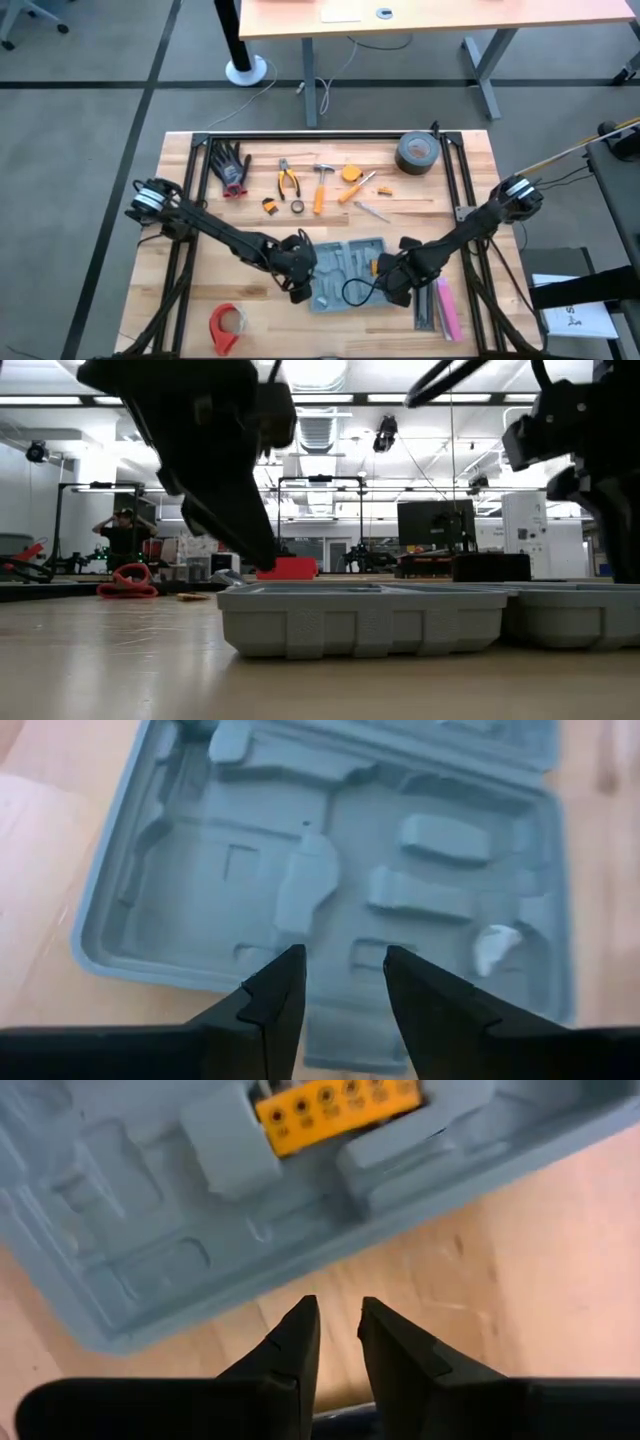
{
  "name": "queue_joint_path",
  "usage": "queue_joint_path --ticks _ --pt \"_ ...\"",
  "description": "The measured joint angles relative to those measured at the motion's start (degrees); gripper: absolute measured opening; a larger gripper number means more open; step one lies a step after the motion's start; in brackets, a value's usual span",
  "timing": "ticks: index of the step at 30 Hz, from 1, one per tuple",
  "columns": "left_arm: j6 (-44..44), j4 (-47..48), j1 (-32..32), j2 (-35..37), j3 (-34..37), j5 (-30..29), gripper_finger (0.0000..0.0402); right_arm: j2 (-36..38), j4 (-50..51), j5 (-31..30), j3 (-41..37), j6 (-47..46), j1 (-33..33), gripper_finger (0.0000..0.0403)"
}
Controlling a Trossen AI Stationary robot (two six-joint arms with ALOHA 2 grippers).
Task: Prefit tool cases
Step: Put the flathead screwdriver into the gray tool box
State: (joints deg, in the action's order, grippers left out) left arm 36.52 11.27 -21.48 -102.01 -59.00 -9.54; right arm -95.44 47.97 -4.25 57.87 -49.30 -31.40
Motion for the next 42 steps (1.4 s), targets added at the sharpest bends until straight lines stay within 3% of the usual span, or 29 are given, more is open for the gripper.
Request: queue_joint_path --ticks 15,21,28,34,42 --pt "-0.45 3.54 0.40 1.56 0.02 0.04 0.0138 -3.07 -12.75 1.26 0.31 -3.16 -1.01 0.0054" --pt "-1.57 3.80 0.38 3.49 0.01 0.06 0.0131 -4.01 -7.44 1.00 1.72 -1.34 -0.96 0.0058" --pt "-2.77 4.08 0.23 6.08 0.53 -0.47 0.0136 -0.11 -1.55 -4.81 1.88 -2.43 -0.24 0.0070" --pt "-3.50 3.67 0.13 7.52 0.63 -2.77 0.0146 4.85 0.76 -7.34 -1.22 -1.58 5.00 0.0059" --pt "-4.94 1.86 0.05 8.12 0.66 -3.14 0.0154 10.08 0.57 -7.55 -4.79 8.24 16.60 0.0049"
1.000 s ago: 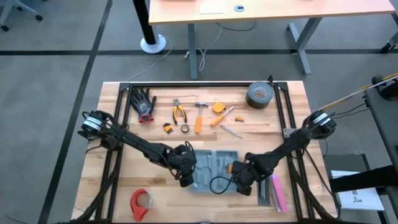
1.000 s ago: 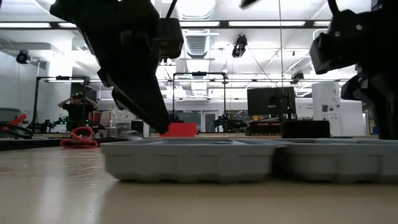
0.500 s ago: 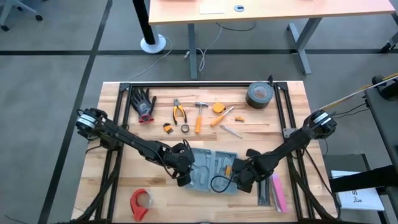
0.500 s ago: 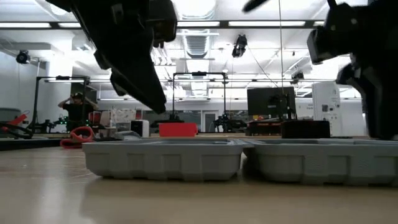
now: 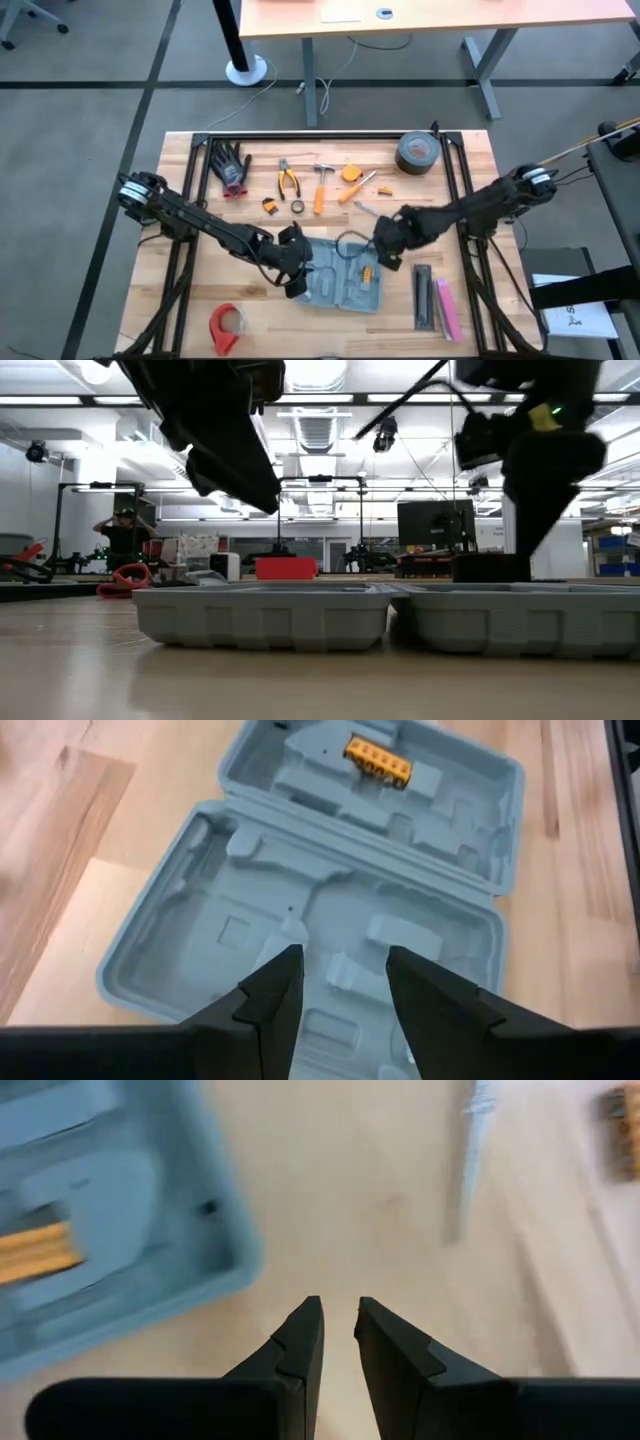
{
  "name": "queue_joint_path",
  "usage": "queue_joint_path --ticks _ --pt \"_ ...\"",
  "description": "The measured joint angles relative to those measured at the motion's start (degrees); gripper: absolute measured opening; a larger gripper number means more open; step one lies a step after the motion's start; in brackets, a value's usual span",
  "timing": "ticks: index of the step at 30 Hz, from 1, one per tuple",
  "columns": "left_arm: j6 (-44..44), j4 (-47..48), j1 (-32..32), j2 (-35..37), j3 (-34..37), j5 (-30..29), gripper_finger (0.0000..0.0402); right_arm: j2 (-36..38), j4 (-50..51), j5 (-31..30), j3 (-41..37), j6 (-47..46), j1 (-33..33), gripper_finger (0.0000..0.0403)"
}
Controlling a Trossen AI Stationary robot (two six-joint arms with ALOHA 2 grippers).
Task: Prefit tool cases
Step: Put the flathead screwdriver into the gray tool box
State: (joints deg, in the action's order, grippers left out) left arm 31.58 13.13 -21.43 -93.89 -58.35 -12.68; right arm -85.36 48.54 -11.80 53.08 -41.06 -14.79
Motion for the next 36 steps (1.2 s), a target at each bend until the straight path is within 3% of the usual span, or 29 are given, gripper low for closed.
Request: queue_joint_path --ticks 17,36 --pt "-0.90 -7.26 -0.04 4.71 7.22 -1.99 0.0146 -0.96 -5.54 4.25 -0.06 17.34 17.20 0.0085" --pt "4.01 -13.98 -0.04 14.29 18.57 -3.46 0.0151 -9.42 -12.67 4.78 -0.06 22.17 21.98 0.0073"
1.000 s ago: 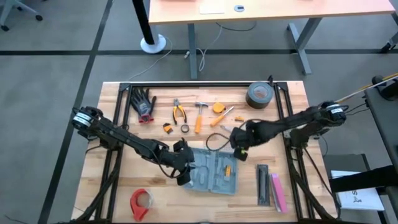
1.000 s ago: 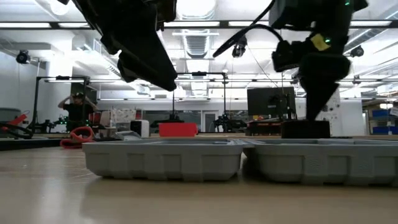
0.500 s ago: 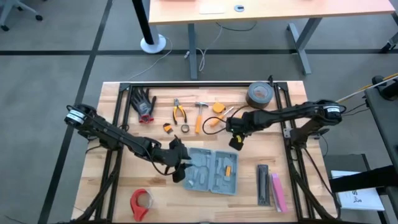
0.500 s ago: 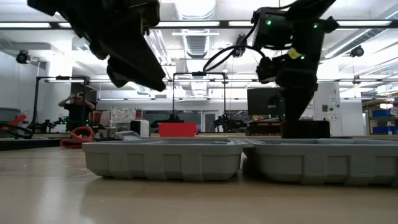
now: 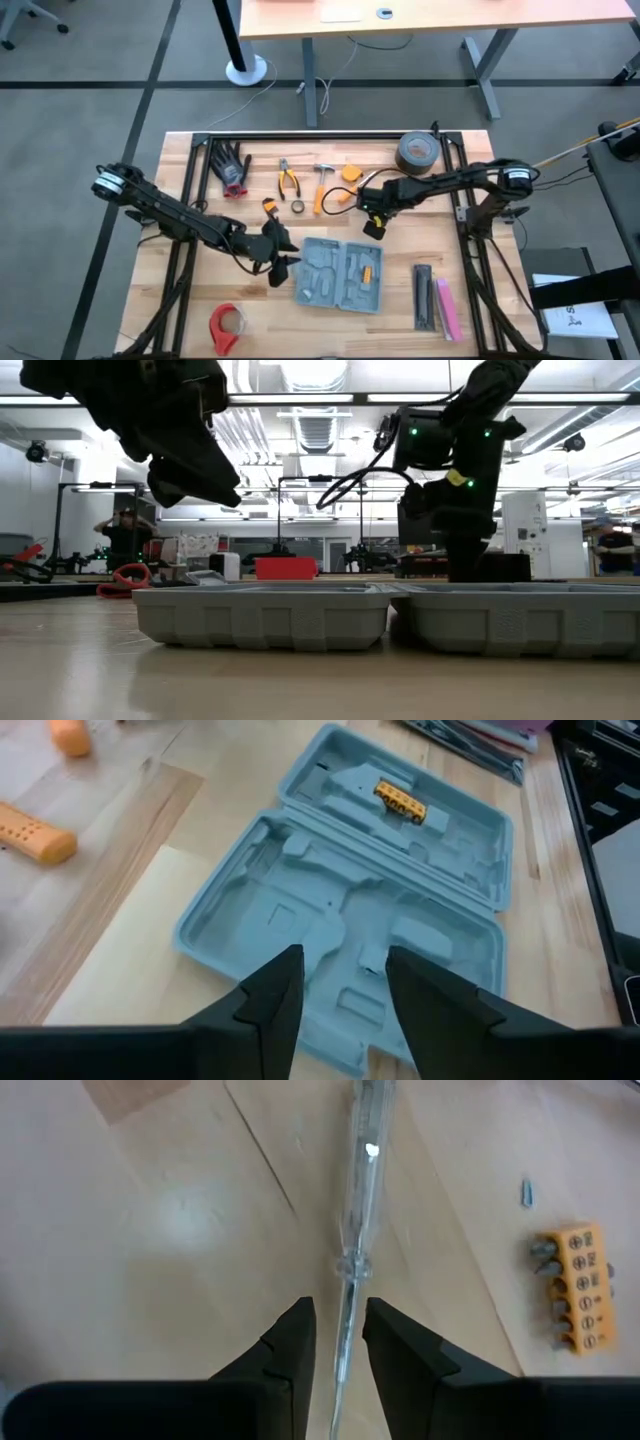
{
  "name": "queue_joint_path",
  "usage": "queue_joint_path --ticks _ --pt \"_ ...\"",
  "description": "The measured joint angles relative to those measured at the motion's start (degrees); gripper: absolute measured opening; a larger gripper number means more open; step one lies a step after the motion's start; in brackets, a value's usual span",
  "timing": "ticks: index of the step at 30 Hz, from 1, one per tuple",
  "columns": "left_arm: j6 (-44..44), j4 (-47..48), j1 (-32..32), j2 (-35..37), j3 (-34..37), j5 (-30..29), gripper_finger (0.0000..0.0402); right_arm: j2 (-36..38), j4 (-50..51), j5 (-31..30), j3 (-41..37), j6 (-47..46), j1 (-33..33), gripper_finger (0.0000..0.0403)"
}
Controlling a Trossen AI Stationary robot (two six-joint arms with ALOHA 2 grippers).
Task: Prefit tool cases
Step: Put the flathead screwdriver into the gray tool box
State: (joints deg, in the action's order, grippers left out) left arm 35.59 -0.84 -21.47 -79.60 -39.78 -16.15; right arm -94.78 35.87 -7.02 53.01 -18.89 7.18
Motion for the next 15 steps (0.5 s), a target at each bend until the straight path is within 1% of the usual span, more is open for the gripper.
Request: queue_joint_path --ticks 9,11,15 --pt "0.11 -0.10 -0.09 0.31 -0.37 0.07 0.0147 -0.72 -1.57 0.40 -0.14 0.85 1.15 0.0080" --pt "0.11 -0.04 -0.09 0.31 -0.38 0.08 0.0149 -0.72 -2.04 1.43 -0.17 1.13 1.57 0.0077" --pt "0.11 -0.08 -0.09 0.41 -0.37 0.17 0.0154 -0.72 -2.35 1.49 -0.45 1.97 2.32 0.0069"
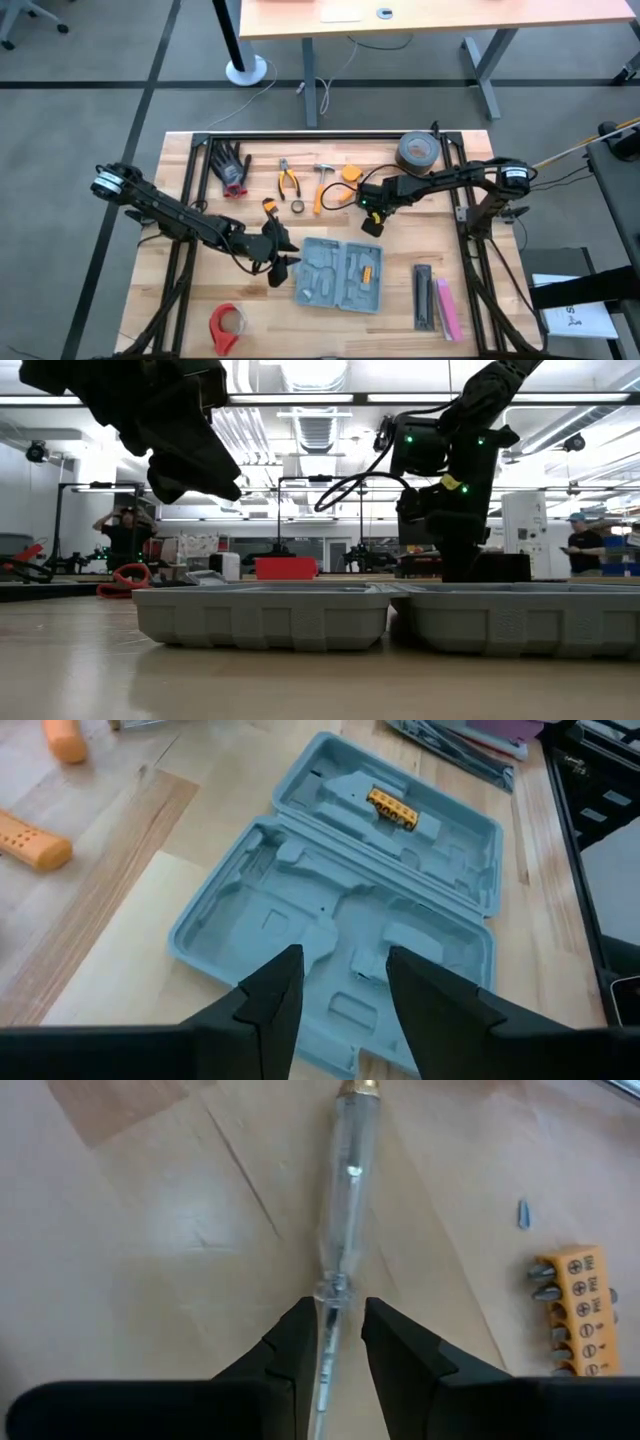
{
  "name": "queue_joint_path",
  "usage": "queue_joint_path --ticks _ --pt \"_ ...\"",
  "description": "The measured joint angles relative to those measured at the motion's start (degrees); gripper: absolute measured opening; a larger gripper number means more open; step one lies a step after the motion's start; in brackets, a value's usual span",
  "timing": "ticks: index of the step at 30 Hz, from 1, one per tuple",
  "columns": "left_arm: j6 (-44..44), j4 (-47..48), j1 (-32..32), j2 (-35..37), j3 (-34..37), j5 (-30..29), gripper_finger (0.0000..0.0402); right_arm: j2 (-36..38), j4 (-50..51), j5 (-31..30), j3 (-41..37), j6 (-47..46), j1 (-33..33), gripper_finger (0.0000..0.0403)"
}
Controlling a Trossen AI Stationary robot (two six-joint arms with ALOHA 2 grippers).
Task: Prefit tool cases
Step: Put the flathead screwdriver into the gray tool box
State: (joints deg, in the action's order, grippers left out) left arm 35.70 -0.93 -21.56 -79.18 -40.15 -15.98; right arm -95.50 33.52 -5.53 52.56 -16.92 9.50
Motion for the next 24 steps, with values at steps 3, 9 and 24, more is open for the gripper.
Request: queue_joint_path --ticks 3,9,24 --pt "0.01 0.20 -0.01 0.07 0.12 0.02 0.0157 0.00 -0.17 0.25 -0.14 0.04 0.50 0.0062" --pt "0.01 0.20 -0.06 0.18 0.07 0.06 0.0160 0.00 -2.95 3.05 -1.55 0.06 0.85 0.0055" --pt "0.03 0.20 -0.09 0.23 0.07 1.08 0.0146 0.13 -5.55 2.45 -3.38 0.05 0.91 0.0072"
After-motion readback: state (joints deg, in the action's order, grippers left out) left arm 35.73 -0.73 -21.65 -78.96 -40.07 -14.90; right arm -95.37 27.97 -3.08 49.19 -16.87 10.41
